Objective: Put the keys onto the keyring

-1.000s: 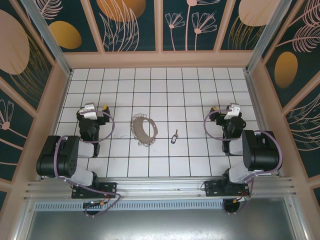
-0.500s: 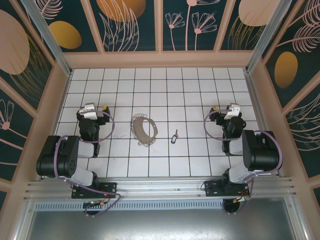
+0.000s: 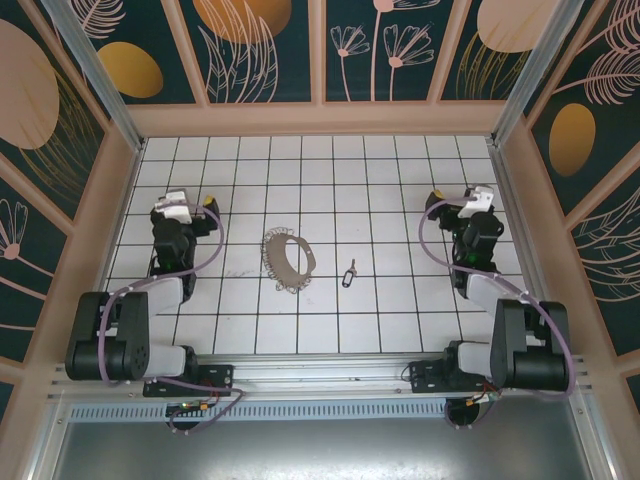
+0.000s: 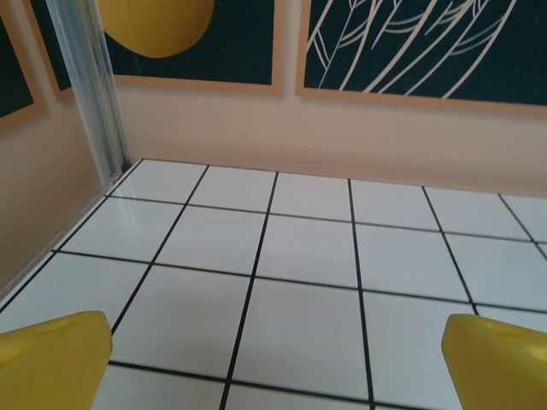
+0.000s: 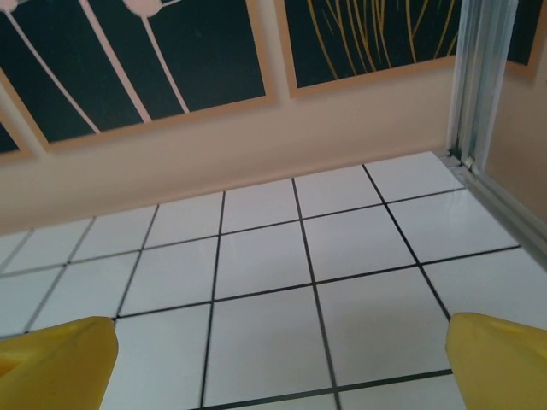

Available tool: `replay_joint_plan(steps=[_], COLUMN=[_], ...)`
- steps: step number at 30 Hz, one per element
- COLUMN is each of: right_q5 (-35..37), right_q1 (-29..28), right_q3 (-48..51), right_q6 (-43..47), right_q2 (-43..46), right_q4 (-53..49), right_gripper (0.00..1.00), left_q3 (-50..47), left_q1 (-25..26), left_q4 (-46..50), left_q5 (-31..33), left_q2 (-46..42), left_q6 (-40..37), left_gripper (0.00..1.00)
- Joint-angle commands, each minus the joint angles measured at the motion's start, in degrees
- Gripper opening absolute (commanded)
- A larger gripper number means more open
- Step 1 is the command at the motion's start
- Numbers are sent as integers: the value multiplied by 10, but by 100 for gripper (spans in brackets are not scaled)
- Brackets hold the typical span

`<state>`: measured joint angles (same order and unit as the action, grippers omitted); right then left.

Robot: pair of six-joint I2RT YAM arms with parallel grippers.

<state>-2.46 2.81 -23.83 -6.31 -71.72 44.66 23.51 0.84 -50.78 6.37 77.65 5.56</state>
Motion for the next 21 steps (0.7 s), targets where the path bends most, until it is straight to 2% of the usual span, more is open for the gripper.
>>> replay_joint_plan(steps=[1, 5, 9, 12, 16, 21], right_q5=[21, -9, -101, -152, -139, -90], right_q1=[7, 9, 5, -14, -78, -178], right_q3=[-27, -47, -30, -20, -14, 2], right_q6=[-98, -140, -158, -169, -176, -204], right_q2=[28, 39, 58, 72, 92, 90], right_q4=[-118, -181, -186, -201, -242, -257], right_gripper=[99, 99, 99, 92, 88, 85], left_q3=[49, 90, 116, 114, 116, 98], left_q1=[-2, -2, 1, 22, 70, 114], left_q4=[128, 217, 282, 299, 333, 330], left_q5=[-11, -18, -68, -94, -123, -154], left_q2=[-29, -59, -72, -77, -70, -53], left_q6=[57, 155, 243, 272, 296, 389], left_gripper=[99, 99, 99, 97, 91, 85])
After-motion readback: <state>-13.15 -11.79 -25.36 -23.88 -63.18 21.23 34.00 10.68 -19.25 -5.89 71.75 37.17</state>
